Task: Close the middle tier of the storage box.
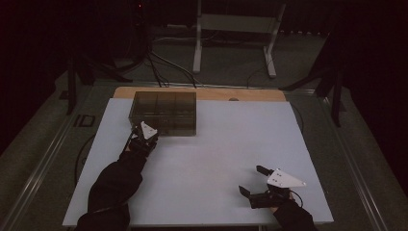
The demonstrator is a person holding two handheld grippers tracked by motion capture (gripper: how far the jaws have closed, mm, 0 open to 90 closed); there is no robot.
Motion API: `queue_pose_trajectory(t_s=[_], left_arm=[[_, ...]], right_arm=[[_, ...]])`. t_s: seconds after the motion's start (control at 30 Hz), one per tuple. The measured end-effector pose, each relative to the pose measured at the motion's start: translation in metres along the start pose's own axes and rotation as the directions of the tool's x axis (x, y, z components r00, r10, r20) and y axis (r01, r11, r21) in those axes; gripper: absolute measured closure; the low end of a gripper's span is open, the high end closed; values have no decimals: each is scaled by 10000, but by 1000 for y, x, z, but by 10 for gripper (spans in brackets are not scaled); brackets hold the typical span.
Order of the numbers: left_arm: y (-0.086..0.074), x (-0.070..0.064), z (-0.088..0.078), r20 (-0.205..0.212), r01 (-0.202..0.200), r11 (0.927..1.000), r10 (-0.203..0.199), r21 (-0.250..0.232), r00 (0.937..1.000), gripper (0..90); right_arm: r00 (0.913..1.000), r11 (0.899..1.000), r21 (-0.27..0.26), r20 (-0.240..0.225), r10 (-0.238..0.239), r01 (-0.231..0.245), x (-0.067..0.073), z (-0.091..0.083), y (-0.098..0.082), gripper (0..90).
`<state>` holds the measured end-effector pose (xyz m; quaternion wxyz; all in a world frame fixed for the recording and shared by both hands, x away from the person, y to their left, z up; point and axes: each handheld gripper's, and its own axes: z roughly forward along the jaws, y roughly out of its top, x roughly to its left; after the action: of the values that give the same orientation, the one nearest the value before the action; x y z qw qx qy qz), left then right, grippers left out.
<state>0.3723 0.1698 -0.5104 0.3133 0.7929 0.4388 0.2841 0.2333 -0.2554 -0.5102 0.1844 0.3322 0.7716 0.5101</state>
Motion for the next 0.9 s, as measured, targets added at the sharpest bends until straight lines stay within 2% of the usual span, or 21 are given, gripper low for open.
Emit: queue_pose_trajectory(t_s=[0.7, 0.9], left_arm=[[8, 5, 5, -202, -54, 10000, 54, 15, 9998, 900], [7, 7, 6, -191, 80, 10000, -81, -23, 9998, 900]], right_arm=[[10000, 10000, 72, -21, -4, 4, 0, 0, -1, 13], [10000, 10000, 57, -9, 7, -7, 0, 0, -1, 13]])
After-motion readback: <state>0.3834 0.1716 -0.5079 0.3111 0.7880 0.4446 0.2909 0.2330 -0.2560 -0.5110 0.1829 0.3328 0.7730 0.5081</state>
